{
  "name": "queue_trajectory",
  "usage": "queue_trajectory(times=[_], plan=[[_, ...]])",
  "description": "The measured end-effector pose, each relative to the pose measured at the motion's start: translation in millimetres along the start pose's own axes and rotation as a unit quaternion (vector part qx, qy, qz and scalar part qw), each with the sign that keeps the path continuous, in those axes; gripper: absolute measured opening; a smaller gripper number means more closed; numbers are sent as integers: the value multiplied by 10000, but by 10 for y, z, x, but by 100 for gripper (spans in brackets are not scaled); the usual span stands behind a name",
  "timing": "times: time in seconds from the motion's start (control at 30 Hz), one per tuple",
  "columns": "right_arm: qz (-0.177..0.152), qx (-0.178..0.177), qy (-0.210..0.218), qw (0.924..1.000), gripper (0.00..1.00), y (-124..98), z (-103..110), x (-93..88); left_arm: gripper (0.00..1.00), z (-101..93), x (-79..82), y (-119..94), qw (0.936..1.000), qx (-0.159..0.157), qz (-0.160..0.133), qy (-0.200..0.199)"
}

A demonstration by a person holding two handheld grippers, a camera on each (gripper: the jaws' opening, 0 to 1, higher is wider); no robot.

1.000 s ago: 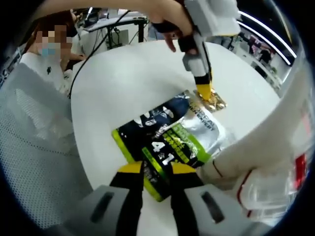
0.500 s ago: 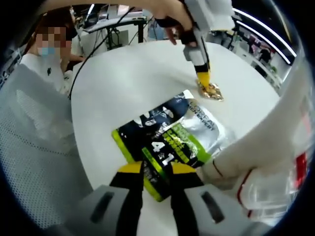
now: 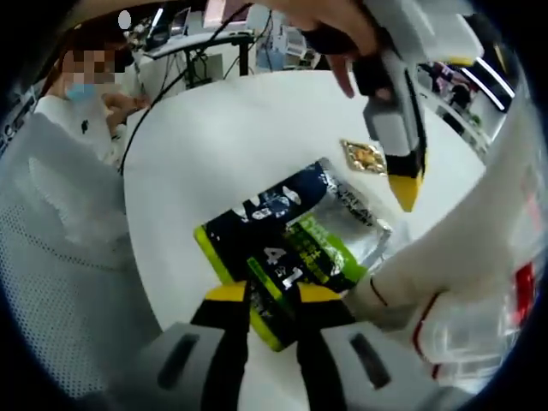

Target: Arrange the skincare products in the storage area until every visible bottle or jar stands upright without overlapping.

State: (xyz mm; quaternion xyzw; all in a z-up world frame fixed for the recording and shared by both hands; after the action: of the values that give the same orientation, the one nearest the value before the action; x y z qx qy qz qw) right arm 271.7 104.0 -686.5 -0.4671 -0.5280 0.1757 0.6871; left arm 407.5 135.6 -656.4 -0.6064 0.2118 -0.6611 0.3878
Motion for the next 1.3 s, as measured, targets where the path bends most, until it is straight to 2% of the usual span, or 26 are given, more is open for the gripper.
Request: queue_trajectory(times=[0.07, 0.37, 0.5, 0.7, 0.9, 1.07, 1.3], plan=[[-4, 1, 0, 10000, 22, 0, -1, 0, 14, -45, 46, 58, 9999, -97, -55, -19], [-12, 10, 10, 10000, 22, 0, -3, -2, 15, 3, 98, 308, 9996, -270, -8, 20], [-21, 10, 22, 10000, 22, -1, -2, -4, 14, -8, 89, 368, 9995, -307, 86, 59], [-21, 14, 29, 10000, 22, -2, -2, -5, 20, 40, 82, 392, 9995, -254, 170, -121], [-23, 12, 39, 10000, 22, -3, -1, -7, 22, 137, 69, 402, 9995, -57, 222, -202], [-26, 9, 46, 10000, 22, -4, 1, -9, 22, 333, -25, 402, 9988, 120, 272, -392], [-27, 16, 48, 10000, 22, -5, -1, -9, 19, 462, -171, 285, 9957, 491, 511, -588]])
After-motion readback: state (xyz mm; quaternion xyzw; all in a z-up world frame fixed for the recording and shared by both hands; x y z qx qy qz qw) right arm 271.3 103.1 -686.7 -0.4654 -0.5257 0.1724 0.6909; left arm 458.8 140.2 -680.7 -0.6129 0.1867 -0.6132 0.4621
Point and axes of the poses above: the point that each gripper's makers call its tool centre point, and the gripper's own axes: y roughly forward along the fingers, z roughly to its left, x roughly out of its top, the point moved 8 cm from there along -y, roughly backward along the fingers, and after that the axes turned 7 degrees about x, right-handed, at the moved point
